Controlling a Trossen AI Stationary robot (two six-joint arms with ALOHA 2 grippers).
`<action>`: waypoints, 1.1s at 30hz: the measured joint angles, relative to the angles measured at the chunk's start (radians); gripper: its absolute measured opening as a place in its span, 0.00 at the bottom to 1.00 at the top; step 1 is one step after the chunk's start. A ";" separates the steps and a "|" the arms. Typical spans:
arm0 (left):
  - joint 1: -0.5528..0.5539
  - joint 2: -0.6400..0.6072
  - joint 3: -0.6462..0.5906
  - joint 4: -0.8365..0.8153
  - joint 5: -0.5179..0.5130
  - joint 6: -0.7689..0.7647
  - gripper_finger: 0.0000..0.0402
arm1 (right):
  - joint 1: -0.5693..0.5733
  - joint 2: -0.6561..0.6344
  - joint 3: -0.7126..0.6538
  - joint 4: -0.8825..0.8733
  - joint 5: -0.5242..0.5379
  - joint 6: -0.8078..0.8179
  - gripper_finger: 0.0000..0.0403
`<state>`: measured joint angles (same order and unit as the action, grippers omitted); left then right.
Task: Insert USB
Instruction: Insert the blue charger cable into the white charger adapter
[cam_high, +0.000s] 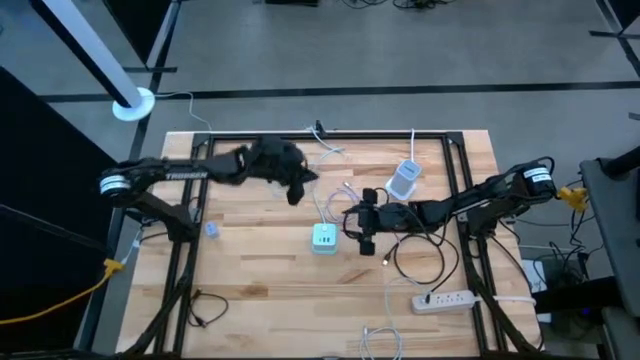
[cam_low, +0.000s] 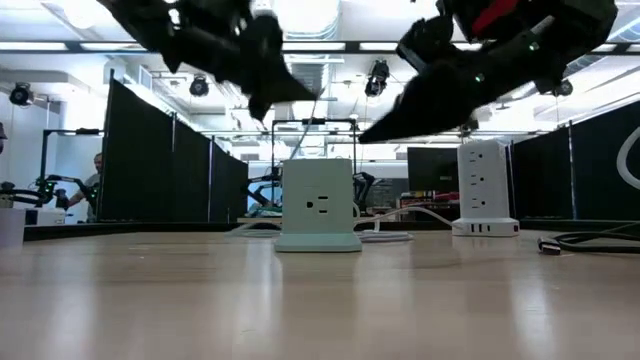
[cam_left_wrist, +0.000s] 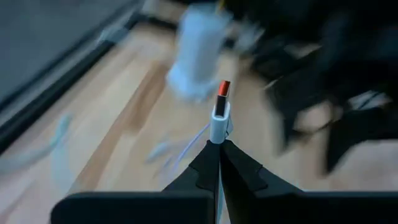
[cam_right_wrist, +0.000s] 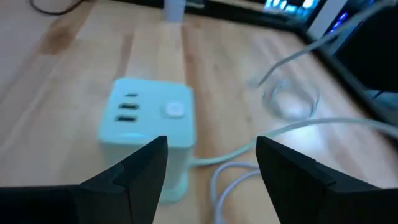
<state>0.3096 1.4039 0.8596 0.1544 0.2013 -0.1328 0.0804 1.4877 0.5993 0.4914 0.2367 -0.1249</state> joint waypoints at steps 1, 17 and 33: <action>-0.026 -0.010 -0.021 0.059 -0.008 -0.006 0.00 | -0.008 0.001 0.000 0.027 0.000 -0.005 0.56; -0.161 -0.009 -0.125 0.349 -0.087 -0.010 0.00 | -0.132 0.037 0.043 0.286 -0.142 0.037 0.46; -0.169 0.012 -0.169 0.390 -0.086 -0.026 0.00 | -0.136 0.136 0.156 0.264 -0.106 -0.011 0.01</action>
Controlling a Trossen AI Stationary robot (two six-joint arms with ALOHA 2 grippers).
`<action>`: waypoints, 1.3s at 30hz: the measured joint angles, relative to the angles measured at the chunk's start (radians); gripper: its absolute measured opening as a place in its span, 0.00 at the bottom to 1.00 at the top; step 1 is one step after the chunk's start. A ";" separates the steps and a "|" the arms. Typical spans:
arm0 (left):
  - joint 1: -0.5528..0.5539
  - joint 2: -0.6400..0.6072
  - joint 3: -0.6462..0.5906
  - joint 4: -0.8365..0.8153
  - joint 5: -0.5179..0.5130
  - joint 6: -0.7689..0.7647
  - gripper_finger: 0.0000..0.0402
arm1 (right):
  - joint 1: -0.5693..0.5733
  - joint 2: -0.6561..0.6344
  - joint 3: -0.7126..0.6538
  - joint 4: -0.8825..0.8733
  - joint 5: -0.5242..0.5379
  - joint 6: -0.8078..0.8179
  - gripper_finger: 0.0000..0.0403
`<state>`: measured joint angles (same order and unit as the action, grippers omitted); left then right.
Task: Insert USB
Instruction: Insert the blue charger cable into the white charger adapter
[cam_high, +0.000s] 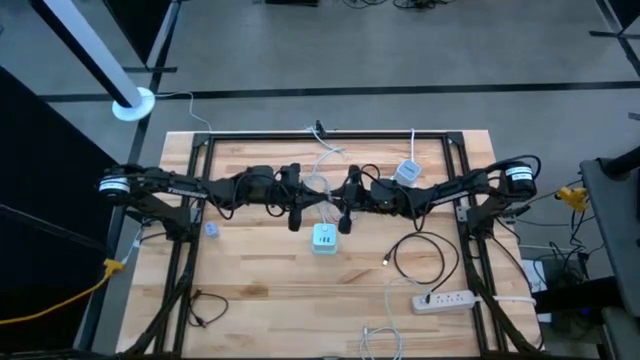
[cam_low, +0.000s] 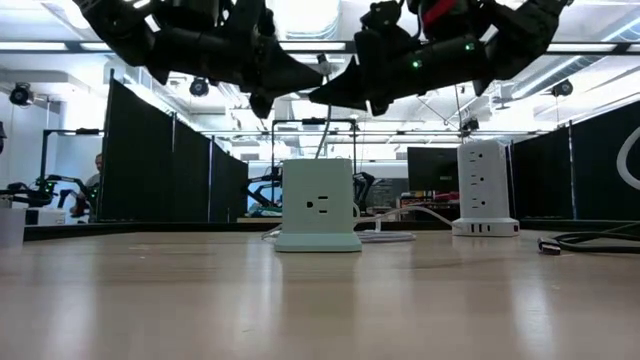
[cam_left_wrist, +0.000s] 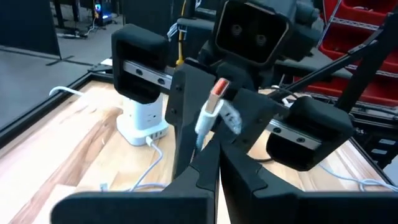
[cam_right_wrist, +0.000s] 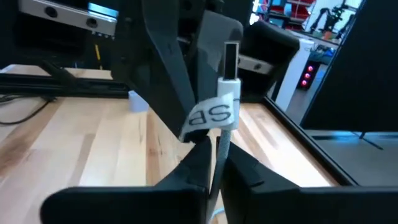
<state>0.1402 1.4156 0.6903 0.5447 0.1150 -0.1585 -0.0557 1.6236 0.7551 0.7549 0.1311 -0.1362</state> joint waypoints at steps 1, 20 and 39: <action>0.000 0.000 0.000 -0.005 0.000 0.002 0.00 | 0.000 0.000 0.000 0.000 -0.001 -0.004 0.02; -0.002 -0.140 0.172 -0.964 -0.031 -0.123 0.00 | -0.004 0.015 -0.001 -0.068 -0.008 -0.100 0.00; -0.071 0.011 0.173 -1.774 -0.039 -0.477 0.52 | -0.006 0.016 -0.002 -0.075 -0.068 -0.069 0.00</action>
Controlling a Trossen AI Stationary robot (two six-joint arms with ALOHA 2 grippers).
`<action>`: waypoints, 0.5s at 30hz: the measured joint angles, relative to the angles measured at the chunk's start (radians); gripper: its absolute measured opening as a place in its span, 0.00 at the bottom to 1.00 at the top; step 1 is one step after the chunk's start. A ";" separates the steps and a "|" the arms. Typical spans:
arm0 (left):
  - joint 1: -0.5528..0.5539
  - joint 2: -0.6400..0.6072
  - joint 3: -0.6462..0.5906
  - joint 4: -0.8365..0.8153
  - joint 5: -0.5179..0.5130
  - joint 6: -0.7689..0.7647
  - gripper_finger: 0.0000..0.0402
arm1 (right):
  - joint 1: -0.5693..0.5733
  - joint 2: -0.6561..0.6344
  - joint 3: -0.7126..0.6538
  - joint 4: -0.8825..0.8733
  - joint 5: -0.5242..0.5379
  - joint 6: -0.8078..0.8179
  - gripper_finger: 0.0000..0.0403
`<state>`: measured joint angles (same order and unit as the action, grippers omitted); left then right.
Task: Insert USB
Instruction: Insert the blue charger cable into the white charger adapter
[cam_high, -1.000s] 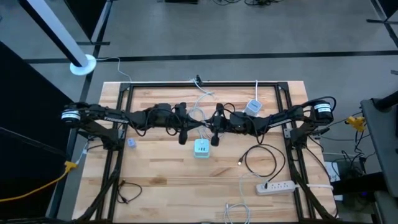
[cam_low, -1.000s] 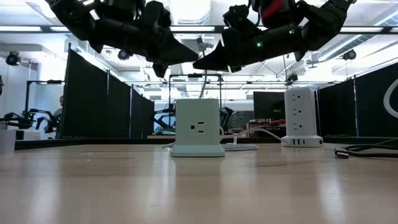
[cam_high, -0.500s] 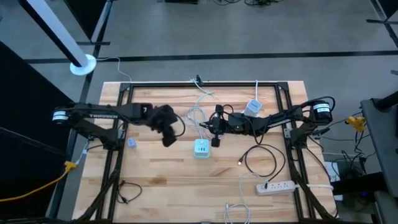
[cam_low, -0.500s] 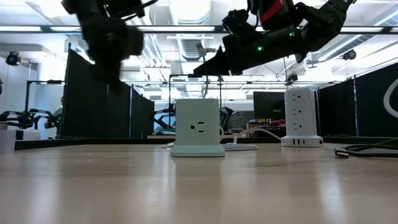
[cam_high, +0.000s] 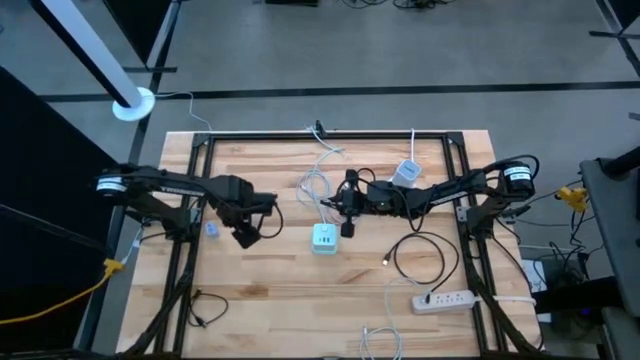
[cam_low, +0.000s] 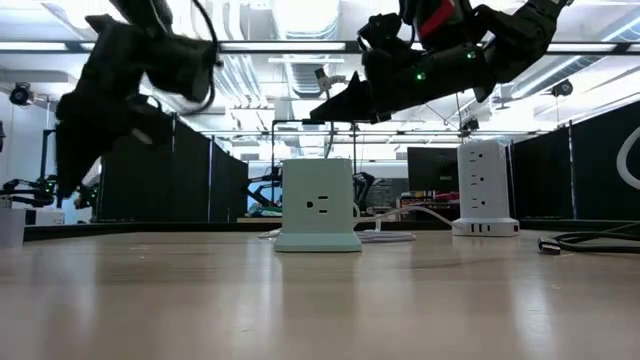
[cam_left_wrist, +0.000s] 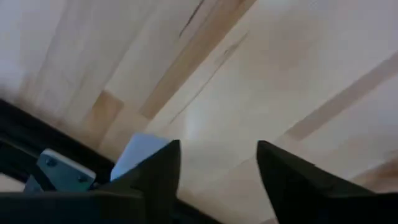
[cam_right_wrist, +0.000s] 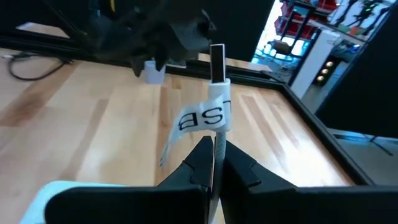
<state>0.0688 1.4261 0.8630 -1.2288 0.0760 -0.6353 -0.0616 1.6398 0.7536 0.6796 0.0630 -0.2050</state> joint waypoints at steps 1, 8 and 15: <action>0.001 0.016 -0.009 -0.004 0.006 0.014 0.56 | 0.000 0.000 0.000 -0.001 -0.008 0.004 0.00; 0.018 0.143 -0.042 -0.084 0.015 0.155 0.71 | 0.000 0.000 0.000 -0.010 -0.015 0.028 0.00; 0.083 0.270 -0.039 -0.093 0.014 0.309 0.75 | 0.000 0.000 0.000 -0.011 -0.015 0.051 0.00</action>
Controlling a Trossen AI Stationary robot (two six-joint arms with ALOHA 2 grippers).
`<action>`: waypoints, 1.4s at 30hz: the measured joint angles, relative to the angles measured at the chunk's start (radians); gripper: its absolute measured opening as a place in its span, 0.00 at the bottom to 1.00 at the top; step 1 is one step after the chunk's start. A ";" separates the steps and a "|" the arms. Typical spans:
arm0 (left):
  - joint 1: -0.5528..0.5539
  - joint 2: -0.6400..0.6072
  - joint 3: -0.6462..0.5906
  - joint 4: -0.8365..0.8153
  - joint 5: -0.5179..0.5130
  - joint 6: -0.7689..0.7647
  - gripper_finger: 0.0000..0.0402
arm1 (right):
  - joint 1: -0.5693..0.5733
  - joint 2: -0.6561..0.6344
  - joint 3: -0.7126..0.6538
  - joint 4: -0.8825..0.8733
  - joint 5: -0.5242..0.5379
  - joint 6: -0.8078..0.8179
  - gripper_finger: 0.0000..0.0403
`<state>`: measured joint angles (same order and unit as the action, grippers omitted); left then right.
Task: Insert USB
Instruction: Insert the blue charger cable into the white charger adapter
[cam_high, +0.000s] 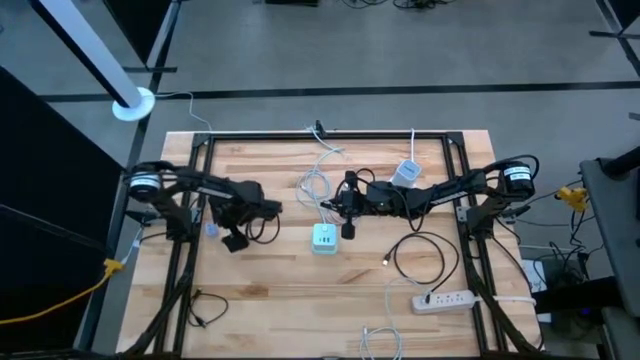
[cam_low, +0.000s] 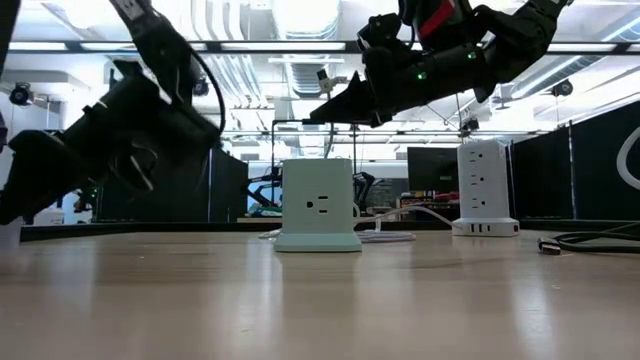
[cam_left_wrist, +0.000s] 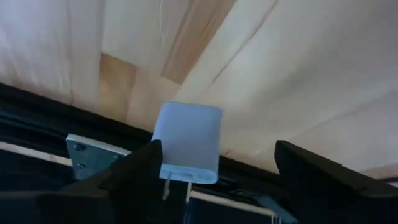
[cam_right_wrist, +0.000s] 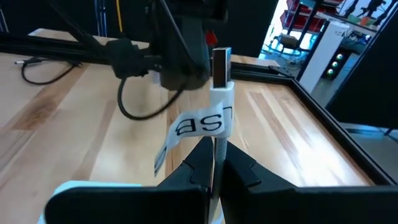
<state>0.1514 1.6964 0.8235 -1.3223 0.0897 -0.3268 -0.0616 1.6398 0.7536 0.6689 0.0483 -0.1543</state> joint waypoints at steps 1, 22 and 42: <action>0.011 0.017 -0.001 -0.013 0.000 0.020 0.74 | 0.000 0.000 0.000 -0.002 0.000 0.005 0.00; 0.158 0.090 -0.031 -0.037 -0.029 0.073 0.73 | 0.000 0.000 0.000 -0.030 0.000 0.016 0.00; 0.162 0.091 -0.093 0.039 0.162 0.023 0.57 | 0.000 0.000 0.000 -0.037 -0.004 0.026 0.00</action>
<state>0.3134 1.7876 0.7302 -1.2838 0.2516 -0.3033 -0.0616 1.6394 0.7536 0.6321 0.0444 -0.1287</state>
